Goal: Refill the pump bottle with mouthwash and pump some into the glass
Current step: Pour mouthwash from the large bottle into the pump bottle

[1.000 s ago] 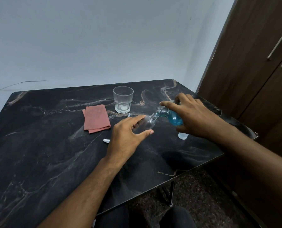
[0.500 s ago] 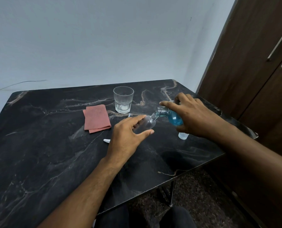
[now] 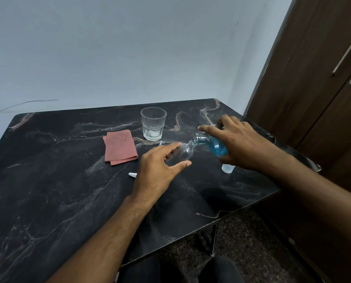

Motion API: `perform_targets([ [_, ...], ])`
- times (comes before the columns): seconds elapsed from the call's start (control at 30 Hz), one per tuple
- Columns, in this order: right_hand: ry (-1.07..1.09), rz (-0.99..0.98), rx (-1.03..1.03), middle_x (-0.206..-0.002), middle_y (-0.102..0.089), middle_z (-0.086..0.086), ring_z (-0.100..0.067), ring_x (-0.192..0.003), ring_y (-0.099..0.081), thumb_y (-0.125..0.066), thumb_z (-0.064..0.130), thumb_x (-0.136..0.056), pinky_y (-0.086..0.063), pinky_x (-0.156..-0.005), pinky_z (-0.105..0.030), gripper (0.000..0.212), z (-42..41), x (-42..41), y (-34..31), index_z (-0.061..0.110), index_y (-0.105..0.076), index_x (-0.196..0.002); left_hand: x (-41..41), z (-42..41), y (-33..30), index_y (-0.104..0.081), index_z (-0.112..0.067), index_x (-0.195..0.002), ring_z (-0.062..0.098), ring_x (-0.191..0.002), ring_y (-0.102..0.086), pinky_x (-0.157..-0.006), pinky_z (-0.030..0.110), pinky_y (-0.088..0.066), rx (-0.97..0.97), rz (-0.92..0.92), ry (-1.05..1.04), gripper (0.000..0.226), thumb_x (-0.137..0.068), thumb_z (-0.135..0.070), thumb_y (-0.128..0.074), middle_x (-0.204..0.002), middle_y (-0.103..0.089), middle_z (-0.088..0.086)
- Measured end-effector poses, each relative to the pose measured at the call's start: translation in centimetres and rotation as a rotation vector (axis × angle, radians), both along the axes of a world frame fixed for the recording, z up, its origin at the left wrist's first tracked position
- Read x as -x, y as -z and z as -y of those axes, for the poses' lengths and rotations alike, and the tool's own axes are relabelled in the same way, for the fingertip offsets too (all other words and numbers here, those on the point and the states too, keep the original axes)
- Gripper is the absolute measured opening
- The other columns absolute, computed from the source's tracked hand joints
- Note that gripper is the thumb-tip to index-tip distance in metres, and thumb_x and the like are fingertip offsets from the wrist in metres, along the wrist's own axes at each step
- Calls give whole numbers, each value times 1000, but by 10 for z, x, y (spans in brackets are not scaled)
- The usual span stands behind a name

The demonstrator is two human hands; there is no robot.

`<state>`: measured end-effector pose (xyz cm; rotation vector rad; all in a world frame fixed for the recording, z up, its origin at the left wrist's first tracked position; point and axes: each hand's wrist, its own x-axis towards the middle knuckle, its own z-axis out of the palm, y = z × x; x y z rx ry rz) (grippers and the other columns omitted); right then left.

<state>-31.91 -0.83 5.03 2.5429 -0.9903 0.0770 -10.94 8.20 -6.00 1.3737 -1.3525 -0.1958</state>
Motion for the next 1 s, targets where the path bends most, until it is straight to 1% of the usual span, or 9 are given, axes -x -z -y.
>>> perform_targets([
  [0.5,-3,-1,2,-130,-40,-6,-23,-116,-43,-88,37,-68,-43,-94,-42,110,1,0,1,40,-18,-153,-1,1,1,-71,-38,-126,1,-91,-66,-82,11,-52,0,2,-3,60,-71,-44,-91,-96,-72,-18],
  [0.8,2,-10,-2,-132,-39,-6,-24,-118,-42,-87,38,-69,-43,-96,-44,109,-1,-1,-1,40,-18,-154,-1,1,2,-71,-40,-125,3,-92,-67,-84,18,-55,3,-4,10,58,-71,-43,-91,-98,-73,-16],
  [1.0,2,-13,2,-131,-39,-7,-24,-117,-43,-87,37,-69,-43,-95,-43,110,-1,1,-2,39,-18,-154,-2,2,3,-71,-38,-126,2,-92,-66,-83,13,-53,0,8,6,58,-71,-46,-90,-98,-71,-18],
])
